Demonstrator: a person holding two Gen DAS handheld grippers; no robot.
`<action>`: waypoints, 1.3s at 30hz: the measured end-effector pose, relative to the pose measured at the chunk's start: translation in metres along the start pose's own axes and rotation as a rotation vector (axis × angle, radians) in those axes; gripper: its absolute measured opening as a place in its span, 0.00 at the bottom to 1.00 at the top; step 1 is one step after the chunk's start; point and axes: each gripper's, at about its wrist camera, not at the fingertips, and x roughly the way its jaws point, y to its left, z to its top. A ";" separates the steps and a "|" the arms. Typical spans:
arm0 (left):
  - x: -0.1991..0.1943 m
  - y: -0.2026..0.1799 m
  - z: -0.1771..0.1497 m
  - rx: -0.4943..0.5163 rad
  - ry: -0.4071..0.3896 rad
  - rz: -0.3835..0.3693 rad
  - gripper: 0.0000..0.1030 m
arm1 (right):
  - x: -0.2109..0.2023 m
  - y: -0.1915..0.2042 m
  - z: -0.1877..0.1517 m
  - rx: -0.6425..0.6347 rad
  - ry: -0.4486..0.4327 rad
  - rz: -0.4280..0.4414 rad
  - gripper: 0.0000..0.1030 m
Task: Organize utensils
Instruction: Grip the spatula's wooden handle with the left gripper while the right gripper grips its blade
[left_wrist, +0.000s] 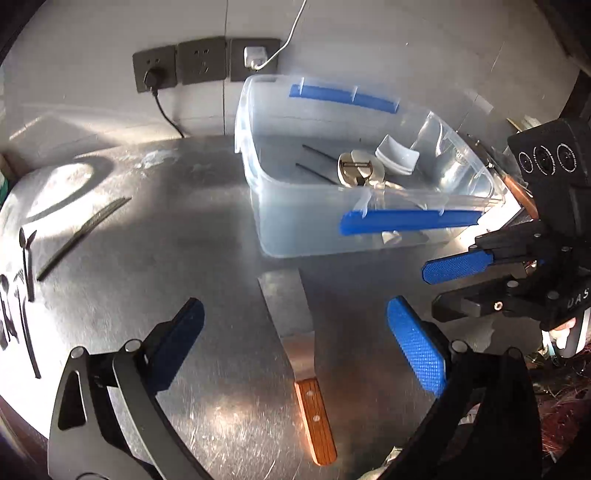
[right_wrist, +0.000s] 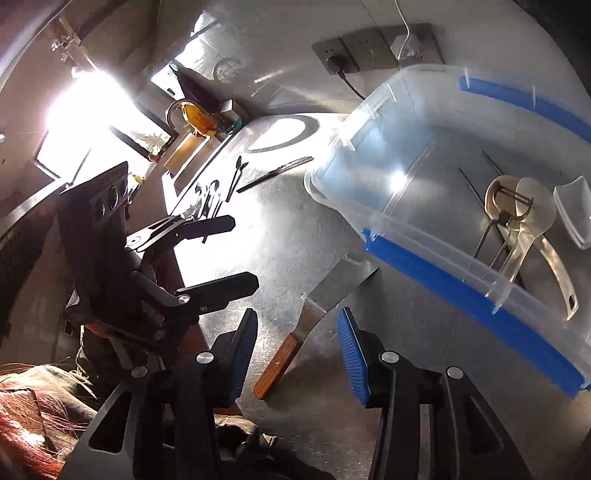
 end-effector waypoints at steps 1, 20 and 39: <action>0.006 0.008 -0.016 -0.032 0.036 -0.004 0.93 | 0.019 -0.010 -0.005 0.073 0.017 -0.005 0.45; 0.053 0.023 -0.111 -0.088 0.200 -0.220 0.93 | 0.116 -0.068 -0.025 0.563 -0.093 0.327 0.43; 0.083 -0.011 -0.091 -0.003 0.245 -0.172 0.28 | 0.076 -0.047 -0.034 0.510 -0.191 0.357 0.04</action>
